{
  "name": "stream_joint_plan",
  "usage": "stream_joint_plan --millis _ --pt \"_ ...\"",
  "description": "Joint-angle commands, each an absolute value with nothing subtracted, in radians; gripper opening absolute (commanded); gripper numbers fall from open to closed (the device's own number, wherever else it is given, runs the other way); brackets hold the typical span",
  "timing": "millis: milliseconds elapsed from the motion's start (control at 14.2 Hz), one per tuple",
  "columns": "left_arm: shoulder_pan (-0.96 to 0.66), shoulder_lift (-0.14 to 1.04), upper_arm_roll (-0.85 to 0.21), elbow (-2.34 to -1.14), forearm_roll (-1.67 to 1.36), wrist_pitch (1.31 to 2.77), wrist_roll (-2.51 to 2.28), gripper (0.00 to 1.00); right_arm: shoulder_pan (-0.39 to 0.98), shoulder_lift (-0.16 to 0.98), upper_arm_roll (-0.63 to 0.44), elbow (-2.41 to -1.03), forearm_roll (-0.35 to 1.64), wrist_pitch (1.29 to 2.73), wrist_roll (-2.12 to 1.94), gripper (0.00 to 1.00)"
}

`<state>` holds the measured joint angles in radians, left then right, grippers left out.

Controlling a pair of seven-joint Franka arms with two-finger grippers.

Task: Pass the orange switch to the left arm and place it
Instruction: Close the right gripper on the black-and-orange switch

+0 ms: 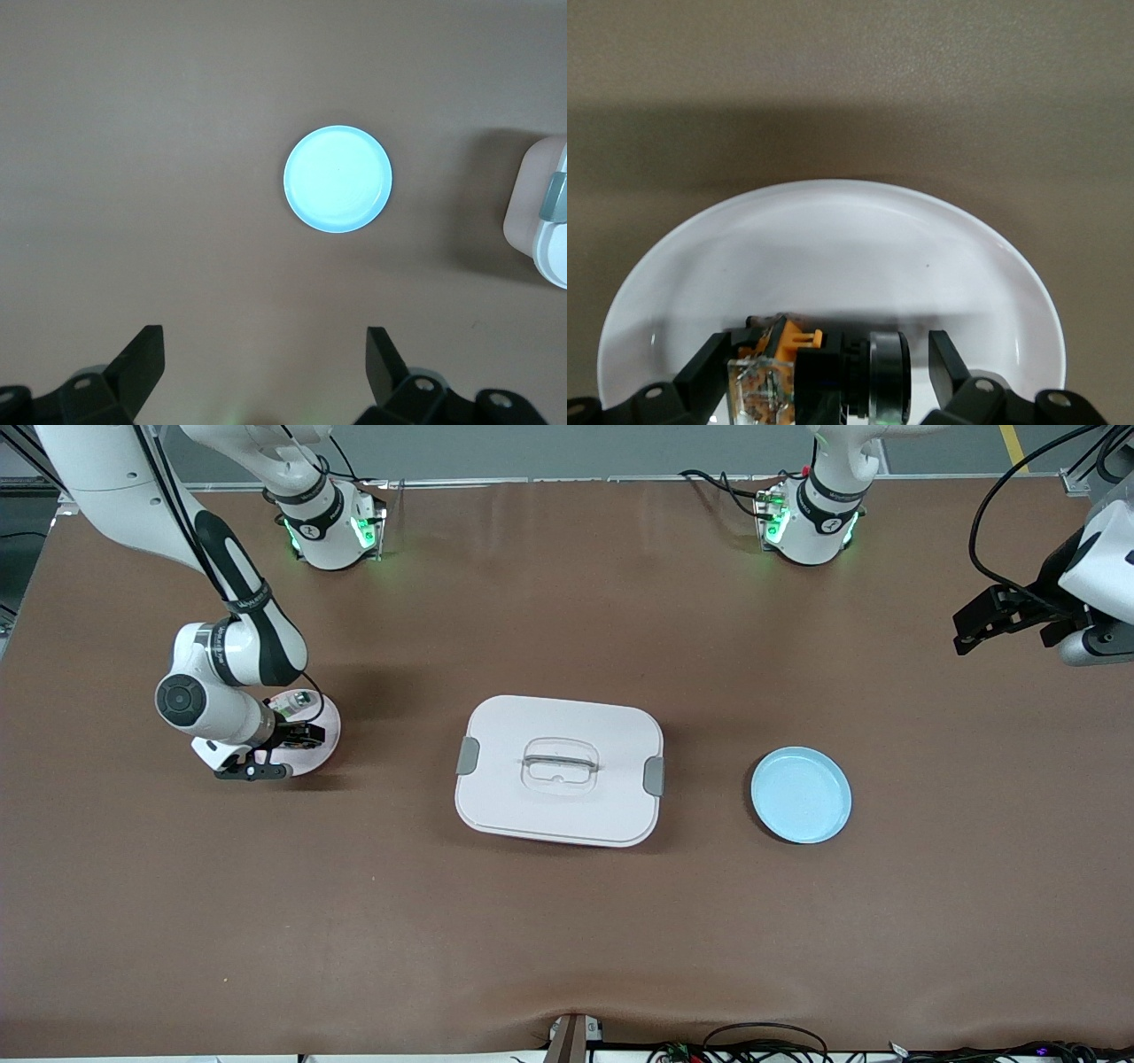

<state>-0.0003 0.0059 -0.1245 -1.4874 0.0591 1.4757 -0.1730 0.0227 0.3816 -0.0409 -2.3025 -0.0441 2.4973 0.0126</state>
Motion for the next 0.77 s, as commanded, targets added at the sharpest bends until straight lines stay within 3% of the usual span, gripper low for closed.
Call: stream_joint_plan --millis 0,211,281,703 --pt "-0.006 0.018 -0.127 -1.462 0.078 1.468 -0.167 1.00 0.018 0.383 -0.041 -2.312 -0.057 2.513 0.011 0.73" --pt "-0.006 0.018 -0.127 -1.462 0.078 1.468 -0.167 1.00 0.020 0.383 -0.041 -2.312 -0.057 2.510 0.009 0.39" --pt "-0.006 0.018 -0.127 -1.462 0.078 1.468 -0.167 1.00 0.021 0.383 -0.041 -2.312 -0.057 2.510 0.009 0.34" --pt "-0.009 0.018 -0.129 -1.462 0.078 1.470 -0.167 1.00 0.025 0.359 -0.041 -2.309 -0.057 2.470 0.009 0.33"
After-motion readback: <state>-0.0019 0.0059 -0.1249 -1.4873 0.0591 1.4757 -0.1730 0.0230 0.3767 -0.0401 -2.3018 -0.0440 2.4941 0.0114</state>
